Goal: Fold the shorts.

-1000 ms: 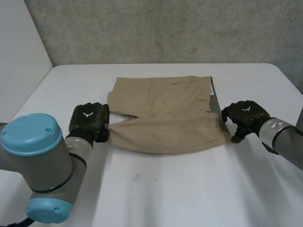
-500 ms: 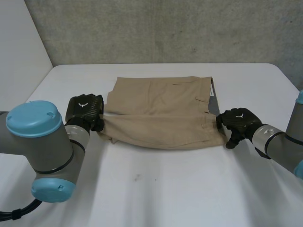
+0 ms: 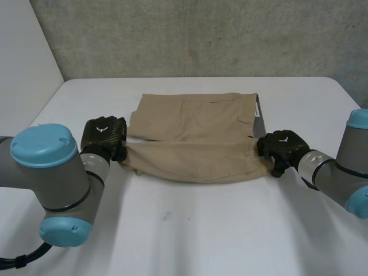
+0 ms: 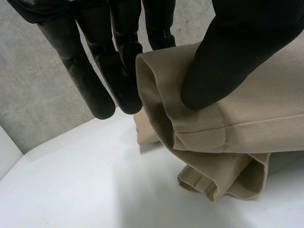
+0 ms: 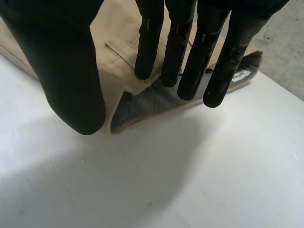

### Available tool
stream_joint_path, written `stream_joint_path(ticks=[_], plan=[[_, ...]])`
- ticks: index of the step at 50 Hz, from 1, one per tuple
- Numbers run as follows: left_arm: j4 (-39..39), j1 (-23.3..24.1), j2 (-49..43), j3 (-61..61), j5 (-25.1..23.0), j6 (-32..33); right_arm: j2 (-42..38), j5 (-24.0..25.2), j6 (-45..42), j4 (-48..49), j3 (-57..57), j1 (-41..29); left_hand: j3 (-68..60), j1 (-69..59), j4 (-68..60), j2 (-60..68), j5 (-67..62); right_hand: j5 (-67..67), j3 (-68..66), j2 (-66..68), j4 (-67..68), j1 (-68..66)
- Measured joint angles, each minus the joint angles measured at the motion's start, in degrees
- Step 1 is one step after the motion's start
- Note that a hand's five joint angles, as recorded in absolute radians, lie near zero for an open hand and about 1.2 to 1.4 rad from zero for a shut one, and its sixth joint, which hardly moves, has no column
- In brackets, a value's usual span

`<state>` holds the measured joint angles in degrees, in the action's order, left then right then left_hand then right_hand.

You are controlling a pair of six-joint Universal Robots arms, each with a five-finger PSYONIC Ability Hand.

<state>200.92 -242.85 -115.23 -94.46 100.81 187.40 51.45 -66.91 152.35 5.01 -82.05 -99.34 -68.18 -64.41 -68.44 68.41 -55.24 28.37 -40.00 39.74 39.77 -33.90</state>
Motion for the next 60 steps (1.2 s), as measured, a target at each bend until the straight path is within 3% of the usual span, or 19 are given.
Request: stream_joint_path(ticks=[9, 11, 12, 15, 17, 24, 32, 36, 41, 42, 46, 54, 60], plan=[[0.0, 0.0, 0.0, 0.0, 0.0, 0.0, -1.0, -0.3, 0.6, 0.0, 1.4, -1.0, 0.0, 0.0, 0.0, 0.0, 0.0, 0.0, 0.0, 0.0, 0.0, 0.0], [0.0, 0.0, 0.0, 0.0, 0.1, 0.0, -1.2, -0.3, 0.6, 0.0, 1.6, -1.1, 0.0, 0.0, 0.0, 0.0, 0.0, 2.4, -2.7, 3.0, 2.8, -2.6], [0.0, 0.0, 0.0, 0.0, 0.1, 0.0, -1.4, -0.5, 0.7, 0.0, 1.9, -1.2, 0.0, 0.0, 0.0, 0.0, 0.0, 9.6, -10.2, 10.6, 10.2, -8.9], [0.0, 0.0, 0.0, 0.0, 0.1, 0.0, -1.6, -0.7, 0.7, 0.0, 2.1, -1.4, 0.0, 0.0, 0.0, 0.0, 0.0, 10.6, -11.5, 11.8, 11.4, -10.0], [-0.1, 0.0, 0.0, 0.0, 0.1, 0.0, -1.4, -0.9, 0.8, -0.1, 2.4, -1.5, 0.0, 0.0, 0.0, 0.0, 0.0, 25.2, -25.8, 26.3, 26.5, -20.7], [-2.1, 0.2, 1.0, -0.7, 0.1, 0.2, 4.2, -2.0, 2.7, -2.1, 1.4, -1.4, 0.0, 0.0, 0.0, 0.0, 0.0, 27.9, -27.4, 27.6, 28.3, -20.9], [-11.5, 0.3, 5.8, -3.2, -0.1, 0.2, 11.2, -3.4, 3.2, -12.3, -0.6, -0.7, 0.0, 0.0, 0.0, 0.0, 0.0, 28.1, -27.4, 27.6, 28.3, -20.9], [-20.1, 0.6, 11.1, -6.4, -0.4, 0.2, 15.3, -3.8, -0.8, -22.1, -2.5, 0.4, 0.0, 0.0, 0.0, 0.1, 0.0, 28.2, -27.4, 27.6, 28.3, -20.9], [-24.0, 0.9, 14.1, -7.9, -0.4, 0.2, 17.3, -3.9, -3.7, -26.0, -3.5, 0.7, 0.0, 0.0, 0.0, 0.1, 0.0, 28.2, -27.4, 27.6, 28.3, -20.9], [-30.1, 1.8, 20.2, -10.1, -0.6, 0.1, 23.0, -3.9, -10.0, -33.9, -5.9, 1.6, 0.0, 0.0, 0.0, 0.1, 0.0, 28.2, -27.4, 27.6, 28.3, -20.9], [-37.0, 3.3, 28.0, -11.7, -1.8, 0.1, 31.1, -3.3, -15.8, -41.2, -8.1, 3.4, 0.0, 0.0, 0.0, 0.2, 0.0, 28.2, -27.4, 27.6, 28.3, -20.9], [-45.4, 5.0, 39.3, -12.5, -7.0, 0.1, 44.0, 0.8, -21.0, -46.2, -10.4, 8.2, 0.0, 0.0, 0.0, 0.2, 0.0, 28.3, -27.4, 27.6, 28.4, -20.9], [-44.6, 4.7, 39.3, -11.9, -9.6, 0.1, 44.3, 4.0, -21.1, -44.7, -11.6, 9.6, -0.2, 0.0, 0.0, 0.2, 0.0, 28.5, -27.4, 27.6, 28.4, -21.2]])
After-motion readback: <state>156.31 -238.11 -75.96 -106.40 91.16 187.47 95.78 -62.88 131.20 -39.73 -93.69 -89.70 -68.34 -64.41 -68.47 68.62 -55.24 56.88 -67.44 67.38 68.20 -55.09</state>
